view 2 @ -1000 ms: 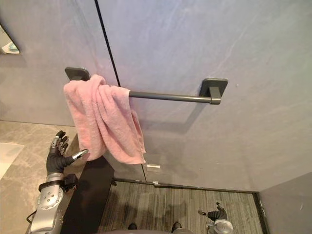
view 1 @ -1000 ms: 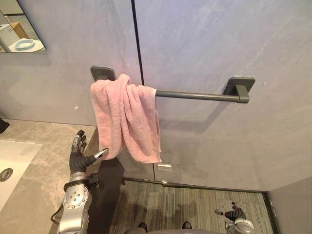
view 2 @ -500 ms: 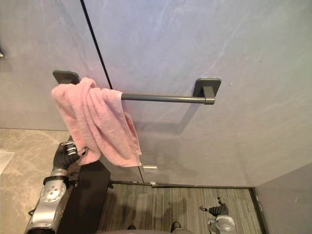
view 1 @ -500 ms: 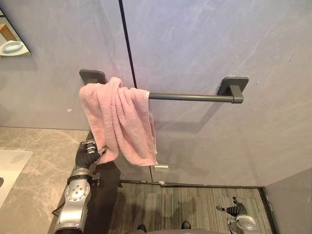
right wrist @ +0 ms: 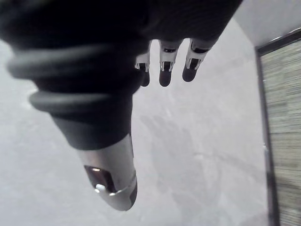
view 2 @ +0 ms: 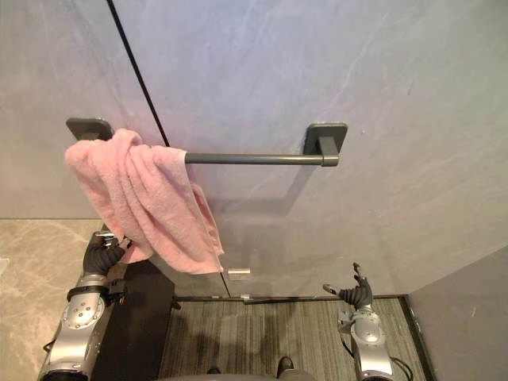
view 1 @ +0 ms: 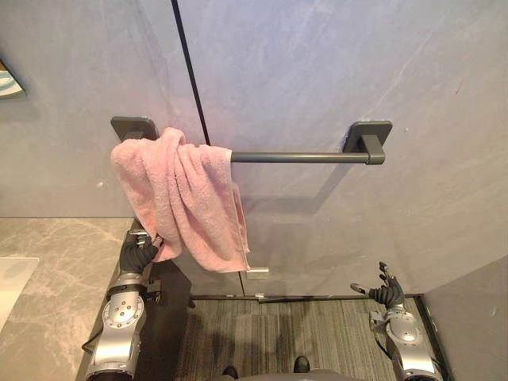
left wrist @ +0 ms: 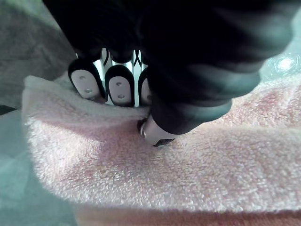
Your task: Organize washtable
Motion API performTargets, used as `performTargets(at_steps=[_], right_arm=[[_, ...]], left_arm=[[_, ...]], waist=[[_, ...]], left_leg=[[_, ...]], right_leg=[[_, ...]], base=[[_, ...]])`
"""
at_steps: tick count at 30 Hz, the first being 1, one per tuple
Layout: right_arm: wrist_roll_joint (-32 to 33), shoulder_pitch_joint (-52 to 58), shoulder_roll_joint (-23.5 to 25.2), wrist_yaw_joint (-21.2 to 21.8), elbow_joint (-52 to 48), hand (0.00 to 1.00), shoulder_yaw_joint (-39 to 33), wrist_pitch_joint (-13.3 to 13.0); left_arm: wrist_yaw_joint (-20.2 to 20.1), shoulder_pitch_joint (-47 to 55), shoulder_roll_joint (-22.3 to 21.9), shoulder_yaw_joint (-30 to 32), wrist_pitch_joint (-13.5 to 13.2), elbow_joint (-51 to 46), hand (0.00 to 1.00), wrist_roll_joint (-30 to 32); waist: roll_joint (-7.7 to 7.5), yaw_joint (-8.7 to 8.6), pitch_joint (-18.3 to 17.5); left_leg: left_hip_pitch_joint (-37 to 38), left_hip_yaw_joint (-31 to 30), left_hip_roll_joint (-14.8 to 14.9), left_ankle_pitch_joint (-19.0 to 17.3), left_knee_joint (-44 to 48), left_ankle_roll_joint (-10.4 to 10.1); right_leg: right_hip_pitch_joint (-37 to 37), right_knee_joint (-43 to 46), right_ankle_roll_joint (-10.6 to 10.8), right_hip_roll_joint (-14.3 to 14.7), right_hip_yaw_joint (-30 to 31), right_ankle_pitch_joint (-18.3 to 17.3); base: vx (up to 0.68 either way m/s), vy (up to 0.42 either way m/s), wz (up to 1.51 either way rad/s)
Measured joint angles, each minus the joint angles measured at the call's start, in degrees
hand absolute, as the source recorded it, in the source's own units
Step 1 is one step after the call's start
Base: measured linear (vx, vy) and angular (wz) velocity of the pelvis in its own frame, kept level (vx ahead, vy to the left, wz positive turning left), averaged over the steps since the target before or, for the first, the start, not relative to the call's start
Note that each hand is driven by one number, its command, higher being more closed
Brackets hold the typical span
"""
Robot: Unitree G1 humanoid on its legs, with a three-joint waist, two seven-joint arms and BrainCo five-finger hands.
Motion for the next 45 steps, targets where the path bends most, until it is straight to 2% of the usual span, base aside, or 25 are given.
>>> performTargets(at_steps=[10, 14, 18, 29, 31, 38, 45], right_arm=[[4.1, 2.59, -2.14, 8.16, -14.39, 0.0, 8.45, -2.5], [6.27, 2.6, -2.24, 11.1, -17.47, 0.0, 10.86, -2.78], [8.35, 2.48, -2.7, 13.26, -18.24, 0.0, 13.6, -2.79], [12.19, -1.88, -2.38, 13.52, -17.59, 0.0, 18.64, -2.8], [12.64, -2.84, -2.24, 13.41, -16.04, 0.0, 19.26, -2.8], [13.23, -5.5, -0.85, 13.0, -13.05, 0.0, 19.71, -2.72], [15.09, -8.05, -0.1, 12.11, -10.14, 0.0, 19.86, -2.63]], left_arm=[[-0.1, 0.11, -1.3, 0.02, -0.28, -3.71, 1.0, 0.1], [-0.17, 0.11, -1.5, 0.04, -1.17, -4.93, 1.0, 0.15], [-0.34, 0.04, -4.04, 0.07, -1.3, -5.44, 1.0, 0.17], [-1.44, 0.04, -6.55, -1.3, -1.38, -5.54, 1.0, -0.09], [-1.46, 0.04, -7.59, -1.73, -1.4, -5.54, 1.0, -0.19], [-2.07, 0.2, -7.91, -3.04, -1.43, -5.48, 1.0, -0.75], [-2.59, 0.45, -9.21, -3.14, -1.5, -5.4, 1.0, -1.43]], waist=[[-0.21, 0.13, 0.03], [-0.2, 0.16, 0.04], [-0.23, 0.21, 0.04], [-0.33, 0.7, 0.05], [-0.38, 1.48, 0.03], [-0.96, 1.92, -0.06], [-1.2, 3.09, -0.13]], left_leg=[[-0.08, 0.65, 0.02, -0.46, 0.41, 0.42], [-0.24, 1.19, 0.12, -1.32, 1.52, 0.46], [-0.25, 1.28, -0.01, -1.44, 1.54, 0.58], [-1.17, 0.56, 0.02, -1.43, 2.11, 0.59], [-1.33, 0.12, 0.03, -1.42, 2.23, 0.59], [-2.52, -1.59, 0.01, -1.4, 3.11, 0.59], [-3.04, -2.34, 0.02, -1.29, 3.52, 0.51]], right_leg=[[-0.4, 0.0, 0.01, 0.02, 1.16, 0.01], [-0.32, 0.01, 0.01, 0.07, 1.8, 0.0], [-0.39, 0.01, 0.01, -0.02, 1.99, 0.0], [-0.75, 0.01, 0.02, -0.06, 1.47, 0.0], [-0.67, 0.01, 0.01, -0.05, 1.11, -0.01], [-0.64, 0.02, 0.0, -0.1, -0.17, -0.01], [-0.63, 0.02, -0.03, -0.08, -0.85, 0.01]], base=[[-0.03, -0.002, -0.05], [-0.02, 0.003, -0.09], [0.0, 0.001, -0.01], [-0.03, -0.007, 0.03], [-0.02, -0.01, 0.08], [-0.04, -0.01, 0.11], [-0.03, -0.006, 0.05]])
